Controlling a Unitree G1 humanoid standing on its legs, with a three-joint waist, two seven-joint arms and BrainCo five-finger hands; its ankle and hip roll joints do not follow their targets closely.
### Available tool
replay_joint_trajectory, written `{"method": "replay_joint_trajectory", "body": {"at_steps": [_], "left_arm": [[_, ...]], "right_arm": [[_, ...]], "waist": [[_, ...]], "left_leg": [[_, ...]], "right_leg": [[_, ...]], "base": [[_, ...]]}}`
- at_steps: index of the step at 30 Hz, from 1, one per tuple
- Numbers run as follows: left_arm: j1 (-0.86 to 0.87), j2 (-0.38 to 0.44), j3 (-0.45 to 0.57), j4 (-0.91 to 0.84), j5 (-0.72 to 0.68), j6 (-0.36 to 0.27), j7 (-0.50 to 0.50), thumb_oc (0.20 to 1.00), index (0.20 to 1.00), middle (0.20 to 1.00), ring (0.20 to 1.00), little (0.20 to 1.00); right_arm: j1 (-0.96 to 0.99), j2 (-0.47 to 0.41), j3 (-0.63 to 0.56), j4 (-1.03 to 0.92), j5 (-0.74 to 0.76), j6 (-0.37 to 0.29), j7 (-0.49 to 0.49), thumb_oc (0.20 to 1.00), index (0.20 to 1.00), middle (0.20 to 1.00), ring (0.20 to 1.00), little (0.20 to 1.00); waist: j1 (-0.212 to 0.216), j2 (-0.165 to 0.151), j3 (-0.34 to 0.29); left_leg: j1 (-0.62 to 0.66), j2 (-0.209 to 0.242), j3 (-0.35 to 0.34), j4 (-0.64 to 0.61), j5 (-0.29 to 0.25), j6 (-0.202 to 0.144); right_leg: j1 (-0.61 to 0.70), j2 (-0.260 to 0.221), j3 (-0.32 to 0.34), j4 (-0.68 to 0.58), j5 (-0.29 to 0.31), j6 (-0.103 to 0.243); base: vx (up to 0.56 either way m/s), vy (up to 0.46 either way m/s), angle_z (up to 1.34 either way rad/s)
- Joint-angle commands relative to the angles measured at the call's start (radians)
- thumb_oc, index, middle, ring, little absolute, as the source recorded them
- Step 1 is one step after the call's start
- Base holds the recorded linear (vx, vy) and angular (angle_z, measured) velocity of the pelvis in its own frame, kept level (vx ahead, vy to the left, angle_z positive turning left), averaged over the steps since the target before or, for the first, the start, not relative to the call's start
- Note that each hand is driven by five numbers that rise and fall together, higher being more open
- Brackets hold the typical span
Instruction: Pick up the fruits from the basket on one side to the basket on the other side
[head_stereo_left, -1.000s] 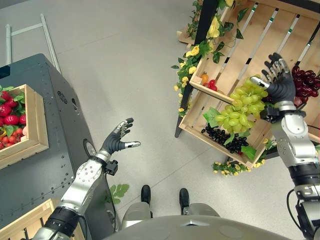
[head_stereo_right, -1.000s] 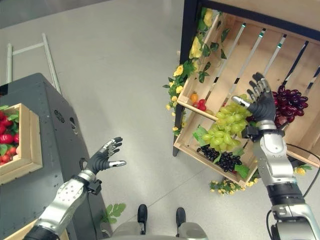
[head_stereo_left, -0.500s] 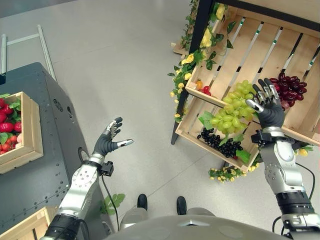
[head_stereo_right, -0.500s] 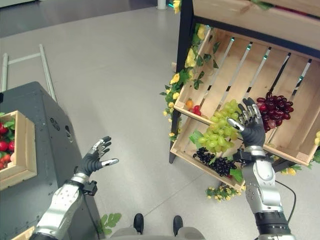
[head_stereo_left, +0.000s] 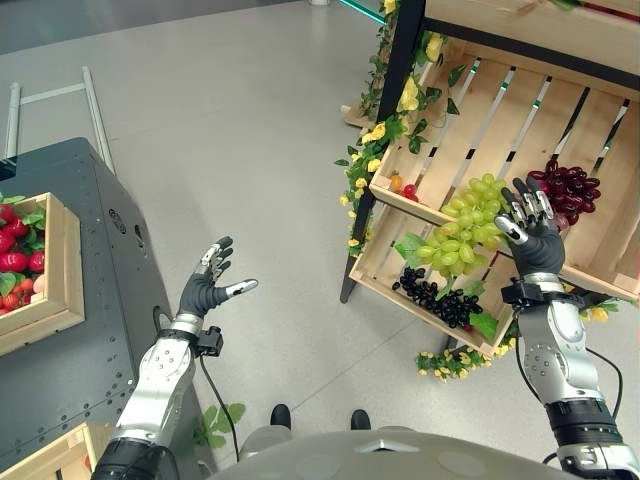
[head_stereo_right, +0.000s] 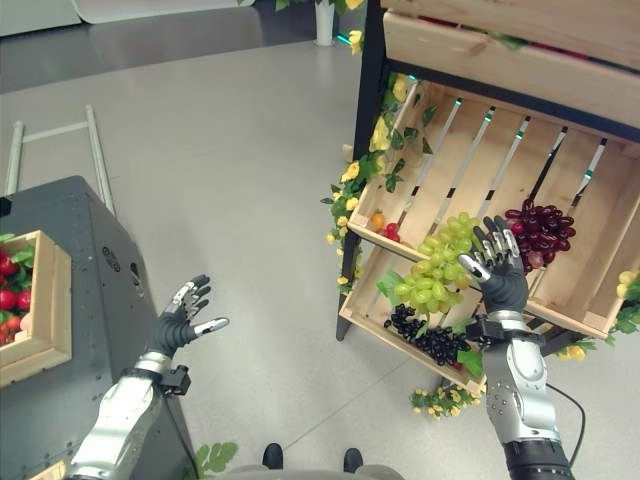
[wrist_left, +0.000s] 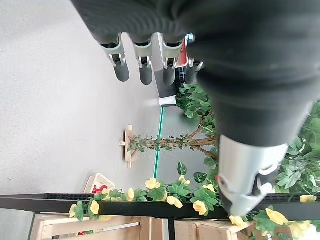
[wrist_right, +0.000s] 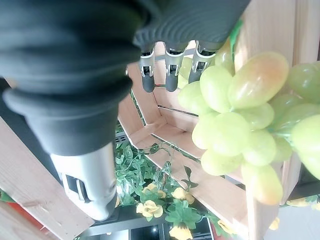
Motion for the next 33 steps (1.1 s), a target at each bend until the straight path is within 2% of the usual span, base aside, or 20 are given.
{"method": "replay_joint_trajectory", "body": {"at_steps": [1,8,11,12,13,16,21,33], "left_arm": [[-0.032,0.011,0.061,-0.017,0.030,-0.073,0.000,1.000,1.000,1.000,1.000,1.000],[-0.034,0.012,0.052,-0.014,0.031,-0.079,-0.009,1.000,1.000,1.000,1.000,1.000],[-0.035,0.007,0.047,-0.014,0.033,-0.081,-0.010,1.000,1.000,1.000,1.000,1.000],[-0.038,-0.008,0.045,-0.009,0.038,-0.087,0.004,1.000,1.000,1.000,1.000,1.000],[-0.040,-0.015,0.043,0.000,0.043,-0.086,0.010,1.000,1.000,1.000,1.000,1.000],[-0.042,-0.018,0.041,0.006,0.048,-0.093,0.014,1.000,1.000,1.000,1.000,1.000],[-0.039,-0.015,0.036,0.003,0.043,-0.097,0.013,1.000,1.000,1.000,1.000,1.000],[-0.025,-0.016,0.039,-0.006,0.053,-0.106,0.007,1.000,1.000,1.000,1.000,1.000]], "right_arm": [[0.077,0.019,0.103,0.055,-0.002,0.048,0.033,1.000,1.000,1.000,1.000,1.000],[0.080,0.017,0.100,0.076,0.000,0.045,0.040,1.000,1.000,1.000,1.000,1.000],[0.075,0.028,0.080,0.061,0.000,0.022,0.034,1.000,1.000,1.000,1.000,1.000],[0.054,0.077,0.002,0.033,0.021,-0.046,-0.011,1.000,1.000,1.000,1.000,1.000],[0.031,0.114,-0.023,0.045,0.050,-0.083,-0.021,1.000,1.000,1.000,1.000,1.000],[0.010,0.136,-0.050,-0.015,0.016,-0.134,-0.061,1.000,1.000,1.000,1.000,1.000],[-0.007,0.119,-0.059,-0.075,-0.039,-0.151,-0.105,1.000,1.000,1.000,1.000,1.000],[-0.004,0.099,-0.064,-0.151,-0.067,-0.161,-0.098,1.000,1.000,1.000,1.000,1.000]], "waist": [[-0.014,-0.039,0.031],[-0.016,-0.036,0.029],[-0.020,-0.031,0.026],[-0.027,-0.023,0.023],[-0.027,-0.020,0.022],[-0.031,-0.016,0.018],[-0.030,-0.015,0.016],[-0.027,-0.020,0.016]], "left_leg": [[0.034,-0.045,-0.002,0.044,-0.090,0.018],[0.037,-0.044,0.001,0.042,-0.093,0.019],[0.041,-0.044,0.003,0.039,-0.095,0.021],[0.043,-0.046,0.005,0.038,-0.097,0.024],[0.045,-0.046,0.005,0.038,-0.099,0.025],[0.049,-0.047,0.008,0.036,-0.100,0.027],[0.054,-0.046,0.006,0.033,-0.101,0.027],[0.058,-0.046,0.004,0.027,-0.100,0.027]], "right_leg": [[-0.005,-0.050,-0.019,0.067,-0.022,0.083],[-0.004,-0.049,-0.016,0.067,-0.023,0.086],[-0.003,-0.049,-0.013,0.066,-0.024,0.086],[-0.004,-0.048,-0.010,0.065,-0.025,0.086],[-0.004,-0.048,-0.009,0.066,-0.026,0.086],[-0.001,-0.048,-0.008,0.066,-0.027,0.085],[0.002,-0.048,-0.006,0.064,-0.029,0.084],[0.004,-0.043,-0.004,0.062,-0.029,0.083]], "base": [[0.00,0.000,0.00],[0.00,0.000,0.00],[0.01,0.008,0.00],[0.04,0.024,-0.01],[0.04,0.021,-0.01],[0.00,0.000,0.00],[0.00,0.000,0.00],[0.00,0.000,0.00]]}}
